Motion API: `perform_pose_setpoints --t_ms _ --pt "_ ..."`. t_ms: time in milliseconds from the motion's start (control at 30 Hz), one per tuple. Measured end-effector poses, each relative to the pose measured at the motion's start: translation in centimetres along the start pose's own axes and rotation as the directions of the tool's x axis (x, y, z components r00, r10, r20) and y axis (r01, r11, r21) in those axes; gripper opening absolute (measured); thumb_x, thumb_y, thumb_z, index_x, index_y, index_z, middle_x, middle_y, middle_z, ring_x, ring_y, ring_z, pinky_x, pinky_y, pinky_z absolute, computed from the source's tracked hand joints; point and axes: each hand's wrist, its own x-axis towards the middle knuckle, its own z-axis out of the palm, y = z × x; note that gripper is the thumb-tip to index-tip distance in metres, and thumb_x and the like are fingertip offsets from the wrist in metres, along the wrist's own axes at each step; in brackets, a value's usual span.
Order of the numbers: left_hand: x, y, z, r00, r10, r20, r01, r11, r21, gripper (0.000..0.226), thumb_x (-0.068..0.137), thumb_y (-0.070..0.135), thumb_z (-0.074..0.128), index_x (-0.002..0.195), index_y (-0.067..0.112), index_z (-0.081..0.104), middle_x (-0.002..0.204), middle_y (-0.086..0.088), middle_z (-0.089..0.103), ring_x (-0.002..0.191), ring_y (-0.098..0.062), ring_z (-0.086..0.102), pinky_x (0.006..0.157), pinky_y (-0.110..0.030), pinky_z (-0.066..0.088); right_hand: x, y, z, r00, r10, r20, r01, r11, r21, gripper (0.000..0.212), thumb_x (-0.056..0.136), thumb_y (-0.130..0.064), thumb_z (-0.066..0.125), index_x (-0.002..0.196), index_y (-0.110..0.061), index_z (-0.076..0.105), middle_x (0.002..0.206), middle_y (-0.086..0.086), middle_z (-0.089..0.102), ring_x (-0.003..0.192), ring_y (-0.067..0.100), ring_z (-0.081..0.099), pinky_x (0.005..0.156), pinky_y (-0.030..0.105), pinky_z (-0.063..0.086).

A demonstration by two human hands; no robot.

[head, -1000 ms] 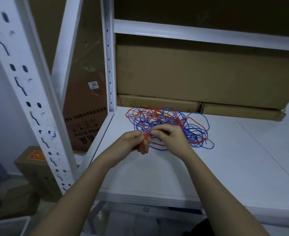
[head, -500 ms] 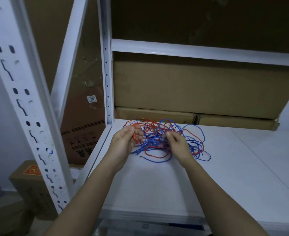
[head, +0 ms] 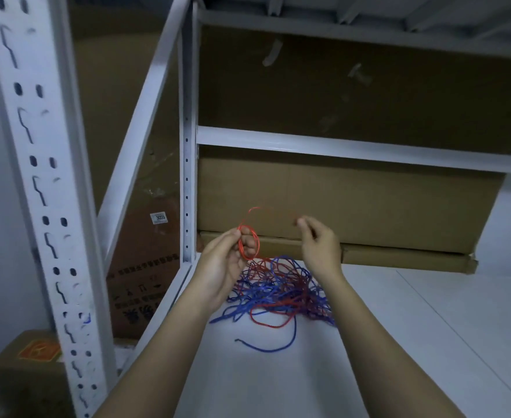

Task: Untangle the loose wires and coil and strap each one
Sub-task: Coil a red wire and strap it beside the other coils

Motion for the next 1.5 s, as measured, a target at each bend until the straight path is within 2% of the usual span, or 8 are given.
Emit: perform_pose_setpoints --t_ms 67,167,533,667,900,1167,1300,1500 --pt "-0.1 0.3 -1.0 1.0 0.014 -0.023 -0.016 0.997 -0.073 0.026 0.102 0.009 0.035 0.092 0.003 0.058 0.067 -0.003 0.061 0.06 -0.008 0.059 0.059 -0.015 0.05 -2.4 1.9 0.3 0.954 -0.092 0.286 0.21 0.885 -0.417 0.023 0.097 -0.027 0.052 0.104 -0.018 0.072 0.1 0.005 0.072 0.095 0.027 0.062 0.072 0.029 0.042" --pt "-0.4 -0.5 -2.6 0.994 0.051 -0.1 -0.045 0.998 0.053 0.028 0.103 0.009 0.035 0.097 0.002 0.061 0.074 -0.002 0.072 0.068 -0.008 0.068 0.066 -0.015 0.053 -7.2 2.6 1.1 0.788 -0.257 0.559 0.573 0.637 -0.515 0.004 0.083 -0.024 0.069 0.082 -0.024 0.074 0.072 0.002 0.068 0.072 0.026 0.062 0.061 0.029 0.04" --pt "-2.1 -6.6 -6.8 0.999 -0.045 0.008 0.024 0.67 0.742 0.023 0.104 0.012 0.033 0.112 0.011 0.055 0.107 0.0 0.069 0.104 -0.013 0.066 0.095 -0.029 0.05 -14.5 0.3 0.4 0.605 -0.572 0.554 0.781 0.564 -0.27 0.006 0.077 -0.013 0.071 0.082 -0.015 0.073 0.069 0.003 0.06 0.065 0.023 0.055 0.057 0.025 0.04" --pt "-3.5 -7.4 -6.7 0.978 -0.136 0.158 -0.052 0.575 0.817 0.023 0.101 0.004 0.039 0.093 0.016 0.058 0.087 0.01 0.067 0.078 0.0 0.063 0.073 -0.008 0.044 -14.0 0.5 -0.8 0.716 -0.473 0.513 0.65 0.721 -0.242 0.017 0.081 -0.001 0.062 0.092 -0.014 0.064 0.078 0.008 0.06 0.074 0.021 0.044 0.065 0.027 0.032" --pt "-5.0 -7.0 -6.6 0.937 -0.27 0.224 0.041 0.717 0.695 0.031 0.102 0.002 0.028 0.093 -0.003 0.058 0.068 0.0 0.068 0.065 -0.013 0.06 0.067 -0.023 0.047 -10.9 1.8 -0.7 0.92 -0.196 0.339 0.248 0.962 -0.117 0.011 0.091 -0.011 0.061 0.085 -0.011 0.07 0.079 -0.015 0.051 0.079 0.011 0.05 0.072 0.021 0.036" --pt "-4.6 -6.1 -7.1 0.971 -0.191 0.143 0.128 0.923 0.363 0.035 0.1 0.013 0.033 0.087 0.0 0.062 0.066 -0.001 0.064 0.062 -0.01 0.059 0.063 -0.018 0.049 -11.9 2.7 2.6 0.863 0.062 0.502 -0.102 0.993 0.054 0.017 0.096 -0.005 0.051 0.089 0.001 0.066 0.08 0.003 0.061 0.076 0.011 0.053 0.075 0.029 0.042" --pt "-4.2 -6.5 -7.5 0.98 -0.162 0.112 0.136 0.967 0.214 0.034 0.091 0.023 0.04 0.106 0.004 0.064 0.089 -0.004 0.074 0.082 -0.014 0.069 0.075 -0.021 0.054 -14.2 3.6 3.6 0.852 0.111 0.512 -0.142 0.99 0.022 0.017 0.096 -0.008 0.053 0.094 -0.004 0.069 0.063 -0.014 0.056 0.06 -0.003 0.051 0.064 0.012 0.036" --pt "-3.3 -8.2 -7.2 0.998 -0.054 0.015 0.04 0.875 0.482 0.031 0.102 0.009 0.033 0.125 0.006 0.054 0.119 -0.003 0.064 0.103 -0.005 0.065 0.092 -0.016 0.048 -15.2 3.7 3.8 0.838 0.009 0.545 0.053 0.994 -0.098 0.017 0.096 -0.02 0.051 0.085 -0.019 0.063 0.068 -0.008 0.059 0.061 0.007 0.05 0.061 0.026 0.039"
